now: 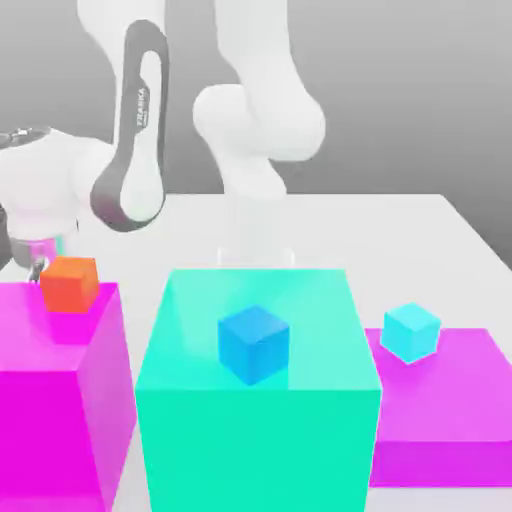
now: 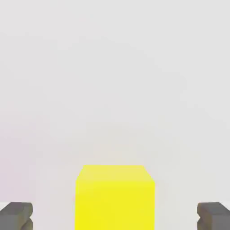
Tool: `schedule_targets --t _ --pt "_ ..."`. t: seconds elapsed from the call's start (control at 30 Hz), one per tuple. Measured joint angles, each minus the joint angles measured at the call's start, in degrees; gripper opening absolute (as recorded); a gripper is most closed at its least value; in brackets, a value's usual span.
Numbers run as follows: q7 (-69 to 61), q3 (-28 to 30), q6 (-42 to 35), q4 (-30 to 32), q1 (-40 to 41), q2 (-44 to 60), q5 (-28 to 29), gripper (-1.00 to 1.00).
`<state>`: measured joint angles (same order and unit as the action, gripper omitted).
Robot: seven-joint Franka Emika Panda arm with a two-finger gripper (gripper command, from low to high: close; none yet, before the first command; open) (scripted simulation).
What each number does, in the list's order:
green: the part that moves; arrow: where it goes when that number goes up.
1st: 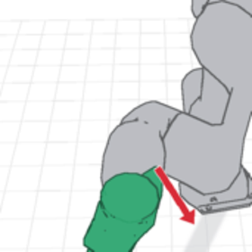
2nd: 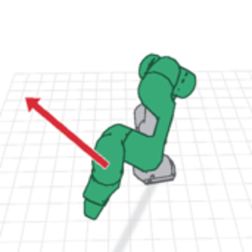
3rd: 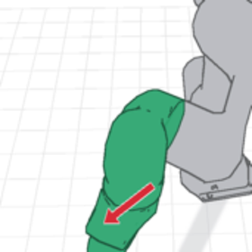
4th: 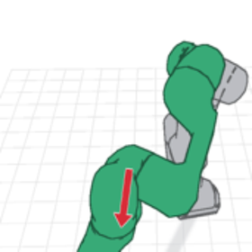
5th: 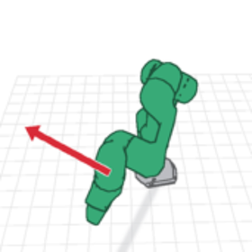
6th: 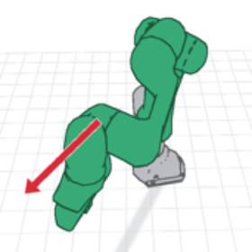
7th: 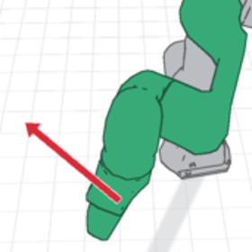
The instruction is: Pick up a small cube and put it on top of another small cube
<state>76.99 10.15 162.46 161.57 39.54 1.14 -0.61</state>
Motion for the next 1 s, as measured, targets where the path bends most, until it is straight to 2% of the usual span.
schedule_targets --t 0.1,0.27,0.3,0.53,0.77,0.83,1.0 --pt "-2.0 -0.4 3.4 0.6 0.4 2.6 -1.9 0.0" --pt "-6.0 -6.4 11.6 -1.1 5.2 12.5 -7.2 0.0" --pt "-6.3 -7.5 13.0 -1.4 6.1 14.2 -7.6 -1.0" --pt "-6.1 -7.7 13.2 -1.4 6.4 14.4 -7.4 -1.0" --pt "-1.1 -3.8 2.7 0.9 4.7 1.4 -0.6 -1.0" --pt "-0.2 -2.1 0.9 -1.8 8.1 1.1 -0.5 -1.0" --pt "2.5 -2.6 -10.1 -11.1 7.6 -2.3 -1.0 -1.0"
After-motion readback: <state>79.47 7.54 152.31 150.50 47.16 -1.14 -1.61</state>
